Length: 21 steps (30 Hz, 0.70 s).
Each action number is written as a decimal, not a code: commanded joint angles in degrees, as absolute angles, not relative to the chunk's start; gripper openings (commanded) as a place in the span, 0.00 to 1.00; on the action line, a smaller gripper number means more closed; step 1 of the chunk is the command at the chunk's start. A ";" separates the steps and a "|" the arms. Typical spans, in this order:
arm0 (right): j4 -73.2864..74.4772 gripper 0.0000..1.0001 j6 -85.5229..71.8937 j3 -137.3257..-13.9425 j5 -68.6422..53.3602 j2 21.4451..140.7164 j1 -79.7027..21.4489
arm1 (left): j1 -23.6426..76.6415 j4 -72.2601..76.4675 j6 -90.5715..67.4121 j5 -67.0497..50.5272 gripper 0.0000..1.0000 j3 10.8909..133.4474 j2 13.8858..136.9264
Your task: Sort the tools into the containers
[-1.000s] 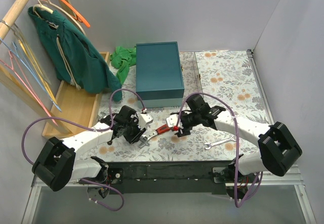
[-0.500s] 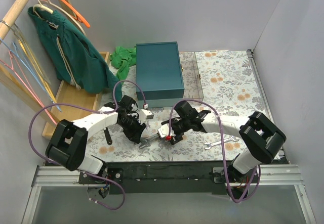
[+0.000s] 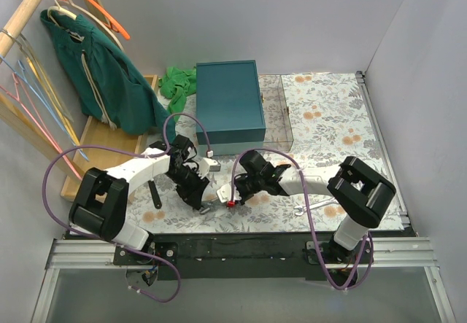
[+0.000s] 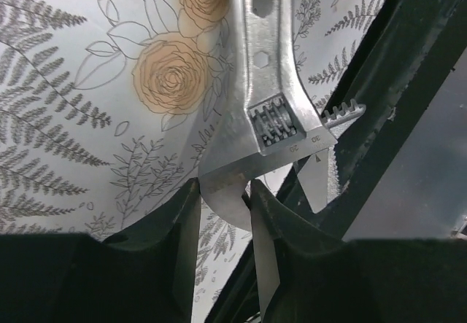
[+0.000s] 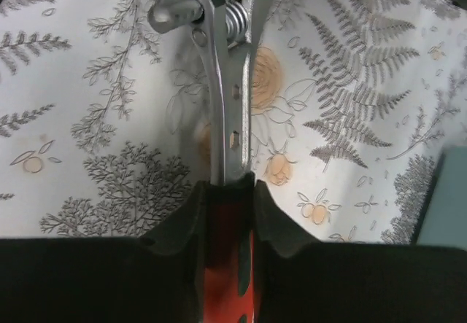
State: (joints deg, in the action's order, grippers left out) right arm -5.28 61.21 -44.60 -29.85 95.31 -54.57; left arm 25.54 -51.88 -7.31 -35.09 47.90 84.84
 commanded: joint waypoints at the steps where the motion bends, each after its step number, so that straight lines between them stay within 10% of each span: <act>1: -6.16 0.02 60.91 -46.41 -26.45 97.21 -54.67 | 26.46 -54.23 -5.53 -43.86 0.15 50.97 83.50; 9: 6.22 0.01 54.84 -49.03 -32.07 83.25 -49.42 | 23.73 -41.68 -10.98 -40.43 0.58 56.33 70.86; 21: 23.31 0.01 41.92 -63.28 -37.45 65.04 -30.53 | 23.73 -18.30 -17.47 -28.31 0.63 63.19 69.08</act>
